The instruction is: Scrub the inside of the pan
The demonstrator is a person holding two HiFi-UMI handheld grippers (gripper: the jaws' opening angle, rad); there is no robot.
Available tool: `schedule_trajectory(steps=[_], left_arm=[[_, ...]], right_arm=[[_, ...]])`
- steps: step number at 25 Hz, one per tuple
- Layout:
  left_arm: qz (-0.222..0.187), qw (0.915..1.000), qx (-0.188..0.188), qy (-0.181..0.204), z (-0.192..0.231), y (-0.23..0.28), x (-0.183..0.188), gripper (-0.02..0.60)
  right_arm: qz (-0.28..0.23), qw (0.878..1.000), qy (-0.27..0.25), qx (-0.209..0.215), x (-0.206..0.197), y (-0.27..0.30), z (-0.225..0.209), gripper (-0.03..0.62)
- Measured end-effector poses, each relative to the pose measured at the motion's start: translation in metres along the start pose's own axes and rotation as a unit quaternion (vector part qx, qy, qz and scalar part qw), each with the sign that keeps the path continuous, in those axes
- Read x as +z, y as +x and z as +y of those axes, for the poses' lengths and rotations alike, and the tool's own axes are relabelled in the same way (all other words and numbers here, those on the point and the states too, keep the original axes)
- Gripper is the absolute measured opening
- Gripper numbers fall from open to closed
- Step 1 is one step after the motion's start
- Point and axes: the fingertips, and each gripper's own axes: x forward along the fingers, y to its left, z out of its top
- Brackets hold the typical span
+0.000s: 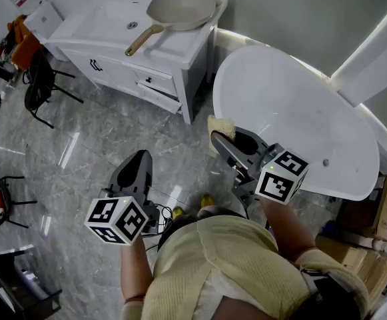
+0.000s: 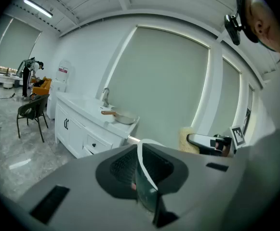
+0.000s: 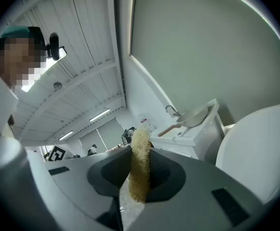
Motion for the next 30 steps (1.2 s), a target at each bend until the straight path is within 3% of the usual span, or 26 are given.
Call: schedule_trajectory(steps=[16, 30], left_arm=[[-0.004, 0.9999, 0.008, 0.014, 0.001, 0.033, 0.01, 0.083], [0.007, 0.9993, -0.021, 0.031, 0.028, 0.09, 0.033, 0.083]], right_arm=[[0.004, 1.0, 0.015, 0.019, 0.008, 0.008, -0.021, 0.084], [0.013, 1.0, 0.008, -0.021, 0.018, 0.04, -0.054, 0.084]])
